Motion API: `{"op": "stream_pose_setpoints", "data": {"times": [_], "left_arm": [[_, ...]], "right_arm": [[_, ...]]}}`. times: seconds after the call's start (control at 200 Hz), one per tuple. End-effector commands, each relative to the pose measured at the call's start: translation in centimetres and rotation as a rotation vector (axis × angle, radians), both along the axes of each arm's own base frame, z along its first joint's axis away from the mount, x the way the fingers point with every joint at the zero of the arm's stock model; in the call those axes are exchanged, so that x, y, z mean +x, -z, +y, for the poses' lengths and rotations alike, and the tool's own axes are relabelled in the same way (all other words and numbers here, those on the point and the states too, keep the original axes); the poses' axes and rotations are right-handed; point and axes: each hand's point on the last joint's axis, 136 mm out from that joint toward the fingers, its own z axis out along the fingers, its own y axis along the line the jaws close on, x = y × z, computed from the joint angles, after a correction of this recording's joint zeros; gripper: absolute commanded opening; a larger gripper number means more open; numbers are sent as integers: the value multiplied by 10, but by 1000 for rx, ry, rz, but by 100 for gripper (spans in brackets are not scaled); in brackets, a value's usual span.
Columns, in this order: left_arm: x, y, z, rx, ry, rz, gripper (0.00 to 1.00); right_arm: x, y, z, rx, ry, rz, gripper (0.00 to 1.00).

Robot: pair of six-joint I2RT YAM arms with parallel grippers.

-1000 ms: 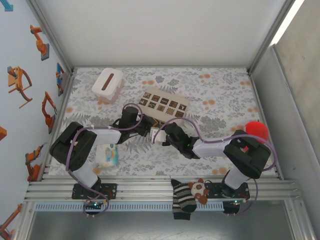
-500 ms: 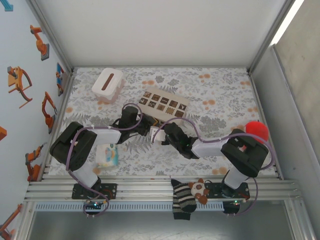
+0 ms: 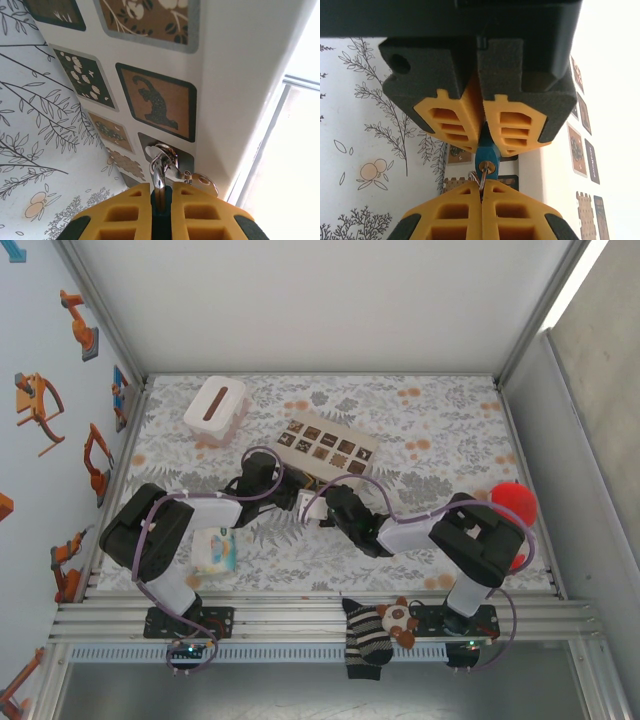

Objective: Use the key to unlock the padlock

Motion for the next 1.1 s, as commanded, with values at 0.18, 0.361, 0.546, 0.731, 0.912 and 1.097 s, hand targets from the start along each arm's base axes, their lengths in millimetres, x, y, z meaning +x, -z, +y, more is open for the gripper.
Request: {"op": "stream_pose_setpoints", "data": {"times": [0.18,0.361,0.546,0.731,0.912,1.097], "left_arm": [[-14,-29,-22,-107,95,-56,0],[-12,-25,-23,-106,93,-51,0],[-12,-17,-24,-88,93,-42,0],[-12,-3,-22,-68,86,-32,0],[-11,9,-24,-59,90,-15,0],[-7,14,-25,-59,84,-30,10]], "right_arm": [[10,-50,11,460,171,175,0],[14,-52,13,660,265,276,0],[14,-45,8,749,321,327,0],[17,-21,-2,932,518,484,0],[21,0,-6,1012,613,532,0],[16,11,-18,1080,649,550,0]]}}
